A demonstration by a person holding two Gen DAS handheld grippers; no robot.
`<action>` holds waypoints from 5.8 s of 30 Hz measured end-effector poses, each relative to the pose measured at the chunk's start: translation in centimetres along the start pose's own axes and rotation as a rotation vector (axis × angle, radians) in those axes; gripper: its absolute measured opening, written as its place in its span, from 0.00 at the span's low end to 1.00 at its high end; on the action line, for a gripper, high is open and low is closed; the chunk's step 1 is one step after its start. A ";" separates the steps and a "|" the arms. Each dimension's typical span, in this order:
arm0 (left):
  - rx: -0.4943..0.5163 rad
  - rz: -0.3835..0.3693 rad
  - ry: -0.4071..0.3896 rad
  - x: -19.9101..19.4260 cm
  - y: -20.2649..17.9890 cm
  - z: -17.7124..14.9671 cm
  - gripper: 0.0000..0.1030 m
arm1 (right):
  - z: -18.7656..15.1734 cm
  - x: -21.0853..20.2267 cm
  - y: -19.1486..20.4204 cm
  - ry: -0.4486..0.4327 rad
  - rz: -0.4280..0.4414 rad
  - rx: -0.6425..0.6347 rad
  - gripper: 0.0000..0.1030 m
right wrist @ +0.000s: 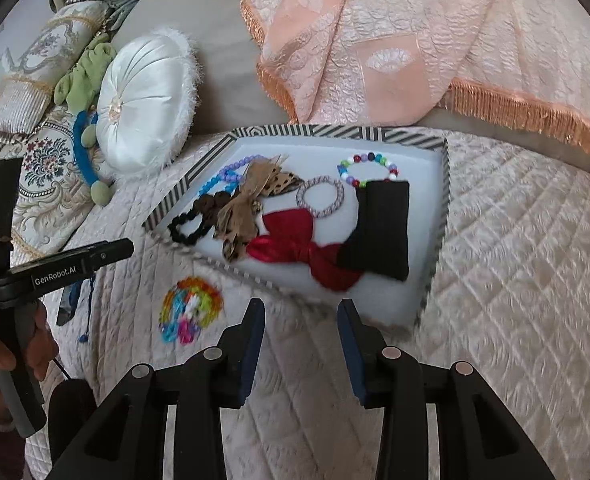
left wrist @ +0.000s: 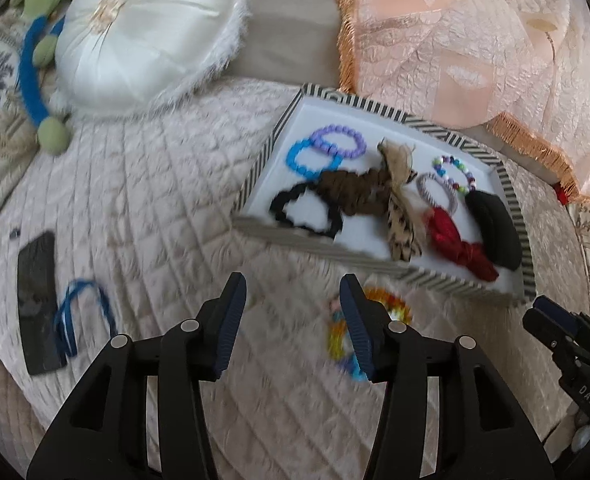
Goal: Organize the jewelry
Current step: 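Withdraw both grippers and lower the left gripper onto the rainbow bracelets, then grasp rainbow bracelets with the left gripper while the right gripper grasps the green beaded bracelet, then carry both bracelets into the tray and open both grippers, then withdraw both grippers from the tray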
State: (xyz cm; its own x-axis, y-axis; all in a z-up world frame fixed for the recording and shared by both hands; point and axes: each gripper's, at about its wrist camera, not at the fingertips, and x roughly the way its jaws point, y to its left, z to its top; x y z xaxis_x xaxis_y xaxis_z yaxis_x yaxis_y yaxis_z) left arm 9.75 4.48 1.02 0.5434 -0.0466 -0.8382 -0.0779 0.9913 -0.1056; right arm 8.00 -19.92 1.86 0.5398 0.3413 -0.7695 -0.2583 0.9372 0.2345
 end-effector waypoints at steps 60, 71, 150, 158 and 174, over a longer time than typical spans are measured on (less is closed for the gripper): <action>-0.073 -0.100 0.011 -3.5 5.8 -7.6 0.08 | -1.0 7.1 10.3 0.092 0.221 -0.150 0.16; -0.017 -0.104 -0.051 -6.0 3.3 -5.7 0.08 | -1.4 -0.1 7.4 -0.017 0.216 -0.134 0.16; 0.093 -0.024 -0.082 2.7 -5.8 8.5 0.47 | 7.8 2.9 -2.4 -0.106 -0.031 0.029 0.34; 0.094 -0.015 -0.122 -1.0 -5.9 5.0 0.47 | 5.1 1.1 0.1 -0.119 -0.059 0.054 0.35; 0.081 0.013 -0.191 -4.1 -5.2 3.8 0.47 | 4.9 -1.3 2.8 -0.158 -0.093 0.051 0.46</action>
State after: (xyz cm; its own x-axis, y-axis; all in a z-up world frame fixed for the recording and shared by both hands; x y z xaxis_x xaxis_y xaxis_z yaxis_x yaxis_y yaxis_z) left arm 11.12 0.02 7.08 0.6920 -0.0170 -0.7217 -0.0227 0.9987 -0.0453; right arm 10.47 -17.42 6.42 0.6797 0.2565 -0.6872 -0.1628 0.9662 0.1997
